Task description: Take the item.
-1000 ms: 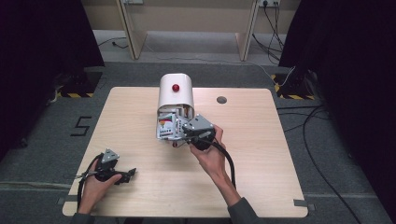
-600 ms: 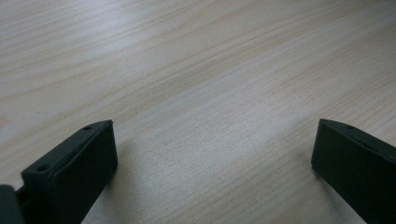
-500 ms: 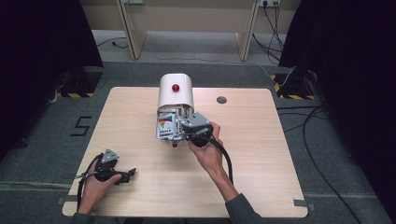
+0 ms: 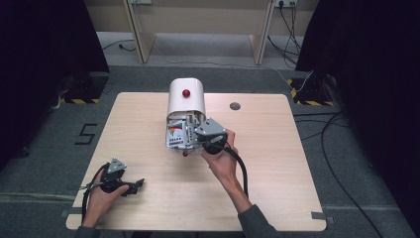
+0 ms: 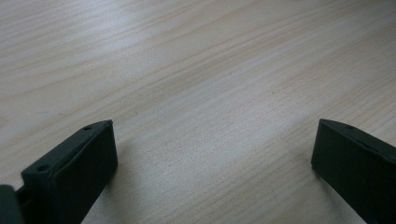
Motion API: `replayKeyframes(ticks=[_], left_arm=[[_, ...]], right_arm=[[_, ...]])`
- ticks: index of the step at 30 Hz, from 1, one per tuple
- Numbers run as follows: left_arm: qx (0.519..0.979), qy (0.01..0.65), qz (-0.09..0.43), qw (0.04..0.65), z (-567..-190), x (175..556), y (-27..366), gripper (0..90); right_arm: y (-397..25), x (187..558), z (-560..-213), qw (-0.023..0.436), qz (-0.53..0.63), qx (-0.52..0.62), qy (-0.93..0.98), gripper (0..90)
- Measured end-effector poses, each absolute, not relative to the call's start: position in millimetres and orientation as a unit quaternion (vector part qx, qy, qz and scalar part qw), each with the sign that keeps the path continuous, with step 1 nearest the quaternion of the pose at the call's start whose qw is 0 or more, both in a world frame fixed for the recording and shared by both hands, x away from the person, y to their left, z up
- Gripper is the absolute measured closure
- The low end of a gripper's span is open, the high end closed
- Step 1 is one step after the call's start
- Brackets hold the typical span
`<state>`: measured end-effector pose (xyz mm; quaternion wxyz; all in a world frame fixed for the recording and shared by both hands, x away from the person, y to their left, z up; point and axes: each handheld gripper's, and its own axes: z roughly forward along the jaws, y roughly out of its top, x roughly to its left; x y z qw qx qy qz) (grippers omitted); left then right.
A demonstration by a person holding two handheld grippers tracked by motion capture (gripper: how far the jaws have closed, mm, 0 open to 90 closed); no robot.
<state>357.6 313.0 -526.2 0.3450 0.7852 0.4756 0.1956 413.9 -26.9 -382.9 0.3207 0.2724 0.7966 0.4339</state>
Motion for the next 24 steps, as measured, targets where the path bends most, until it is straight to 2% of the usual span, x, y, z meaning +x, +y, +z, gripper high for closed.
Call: replayKeyframes(ticks=[17,24], left_arm=[[0.785,0.476,0.196,0.345,-526.1,357.7,313.0,0.0],[0.785,0.476,0.195,0.345,-526.2,357.8,313.1,0.0]], right_arm=[[-53.4,401.0,-352.2,0.303,0.502,0.267,0.764,89.0],[-59.0,397.6,-346.9,0.309,0.508,0.264,0.759,89.1]])
